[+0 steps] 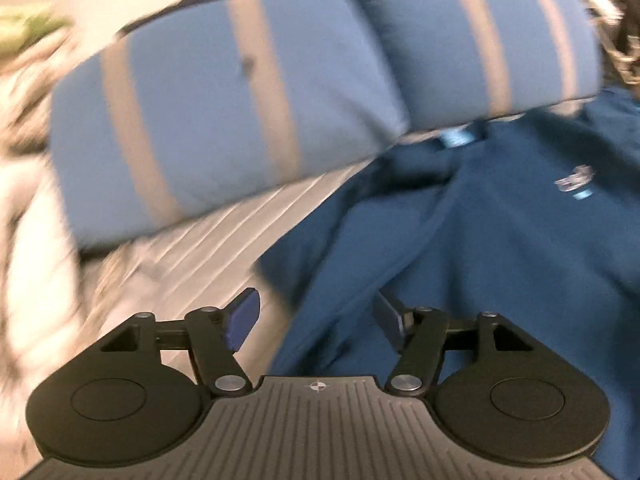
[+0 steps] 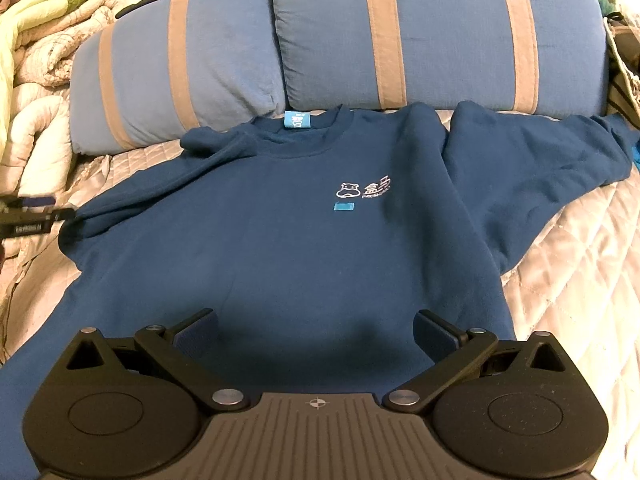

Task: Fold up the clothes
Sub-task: 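Bring the left tool down to the sleeve cuff nearest it, then close the left tool on the sleeve and lift it outward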

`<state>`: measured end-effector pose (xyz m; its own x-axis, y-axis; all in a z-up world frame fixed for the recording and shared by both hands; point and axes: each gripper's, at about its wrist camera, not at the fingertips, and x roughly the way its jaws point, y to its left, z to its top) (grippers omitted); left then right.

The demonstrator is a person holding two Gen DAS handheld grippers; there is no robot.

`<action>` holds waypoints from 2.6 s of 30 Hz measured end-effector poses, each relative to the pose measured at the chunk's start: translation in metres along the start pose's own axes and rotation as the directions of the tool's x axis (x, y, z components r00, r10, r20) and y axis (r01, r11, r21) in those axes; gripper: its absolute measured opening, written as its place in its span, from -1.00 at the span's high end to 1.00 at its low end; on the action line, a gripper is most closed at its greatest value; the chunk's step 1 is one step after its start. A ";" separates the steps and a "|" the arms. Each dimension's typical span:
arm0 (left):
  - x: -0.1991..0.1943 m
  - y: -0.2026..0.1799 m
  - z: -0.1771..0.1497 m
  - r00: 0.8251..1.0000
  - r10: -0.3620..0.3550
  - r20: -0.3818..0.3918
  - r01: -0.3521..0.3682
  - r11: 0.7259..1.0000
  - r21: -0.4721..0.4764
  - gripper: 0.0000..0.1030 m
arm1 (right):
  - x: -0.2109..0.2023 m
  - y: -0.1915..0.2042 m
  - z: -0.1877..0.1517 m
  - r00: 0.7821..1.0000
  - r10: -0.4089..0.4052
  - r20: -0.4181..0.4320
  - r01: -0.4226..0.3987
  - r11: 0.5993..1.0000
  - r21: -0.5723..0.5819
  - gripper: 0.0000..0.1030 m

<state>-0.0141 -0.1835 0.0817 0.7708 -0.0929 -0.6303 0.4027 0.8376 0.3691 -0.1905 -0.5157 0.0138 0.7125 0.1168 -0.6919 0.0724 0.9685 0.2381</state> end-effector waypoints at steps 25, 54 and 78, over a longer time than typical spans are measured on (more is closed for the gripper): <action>0.032 -0.055 0.001 0.995 0.006 -0.098 0.028 0.936 0.350 0.87 | 0.010 -0.007 0.002 0.998 0.051 -0.044 -0.051 0.999 0.012 -1.00; 0.061 -0.095 0.047 0.967 -0.254 -0.027 0.255 0.965 0.068 0.68 | 0.009 -0.011 0.003 0.996 0.074 -0.055 -0.071 0.995 0.067 -1.00; -0.081 0.071 0.060 0.947 0.017 0.320 0.039 0.985 -0.168 0.88 | 0.011 -0.007 0.002 0.997 0.050 -0.063 -0.048 0.998 0.042 -1.00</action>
<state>-0.0187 -0.1487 0.1996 0.8950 -0.2458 -0.3722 0.3438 0.9119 0.2244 -0.1822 -0.5219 0.0058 0.6698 0.1792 -0.7206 0.0674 0.9518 0.2993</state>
